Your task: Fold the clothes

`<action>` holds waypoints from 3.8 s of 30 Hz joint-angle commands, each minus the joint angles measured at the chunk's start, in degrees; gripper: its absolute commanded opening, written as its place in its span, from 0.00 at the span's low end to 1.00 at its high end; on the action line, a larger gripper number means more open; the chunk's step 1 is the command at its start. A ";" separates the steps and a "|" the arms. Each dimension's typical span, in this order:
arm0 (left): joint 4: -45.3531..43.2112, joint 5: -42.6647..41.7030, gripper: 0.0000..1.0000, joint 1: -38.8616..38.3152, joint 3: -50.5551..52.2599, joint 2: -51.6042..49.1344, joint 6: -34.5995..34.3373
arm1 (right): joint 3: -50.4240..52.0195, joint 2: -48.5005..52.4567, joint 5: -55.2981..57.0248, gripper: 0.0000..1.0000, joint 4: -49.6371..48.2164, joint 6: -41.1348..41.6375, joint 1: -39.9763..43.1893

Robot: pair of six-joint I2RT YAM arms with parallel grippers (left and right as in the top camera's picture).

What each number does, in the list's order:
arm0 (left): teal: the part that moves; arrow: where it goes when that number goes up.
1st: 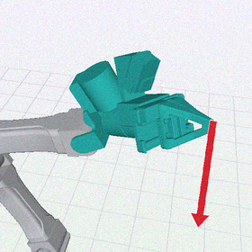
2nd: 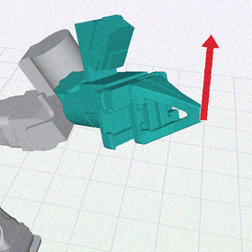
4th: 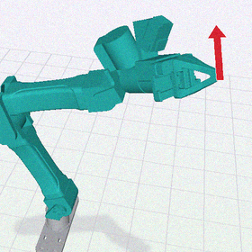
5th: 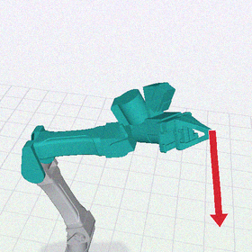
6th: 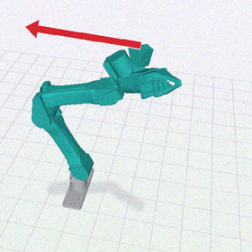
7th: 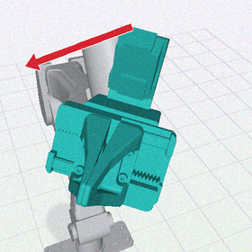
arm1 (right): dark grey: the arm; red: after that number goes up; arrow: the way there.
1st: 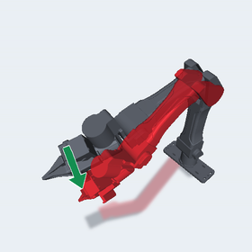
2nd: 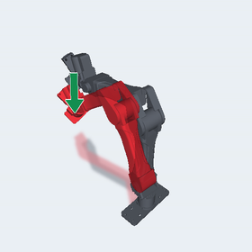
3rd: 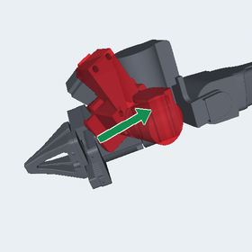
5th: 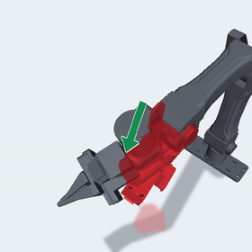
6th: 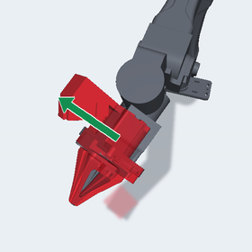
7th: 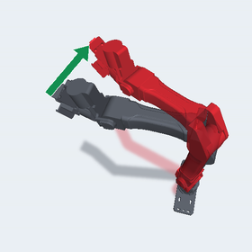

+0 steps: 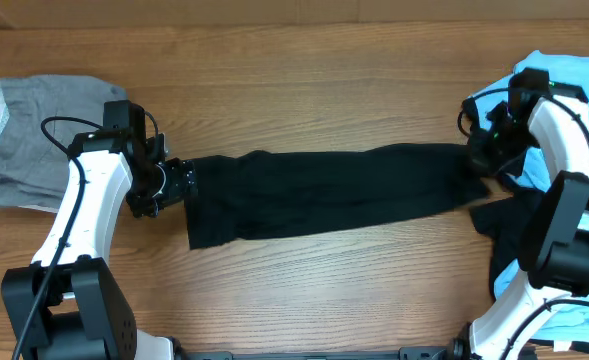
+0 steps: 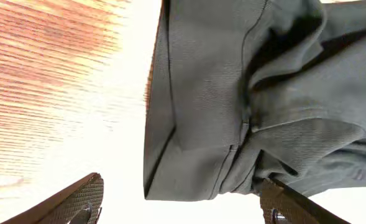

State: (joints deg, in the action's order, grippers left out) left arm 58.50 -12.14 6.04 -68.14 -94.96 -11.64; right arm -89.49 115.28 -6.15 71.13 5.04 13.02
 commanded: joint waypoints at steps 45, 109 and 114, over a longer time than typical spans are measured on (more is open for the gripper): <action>-0.92 -2.47 0.83 0.26 -1.09 -0.15 0.09 | -0.61 -6.86 6.23 0.46 -2.16 0.72 -38.03; 1.27 -2.51 1.00 0.26 -0.72 -0.20 2.91 | -2.60 -5.55 8.48 0.41 6.23 11.76 -39.47; -3.69 -3.19 1.00 0.26 3.48 -0.39 4.28 | -2.69 -9.42 7.56 0.73 6.69 11.26 -32.98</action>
State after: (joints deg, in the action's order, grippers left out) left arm 57.28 -14.06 6.04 -67.72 -94.96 -9.82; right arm -90.41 109.06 0.86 77.34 15.55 -22.61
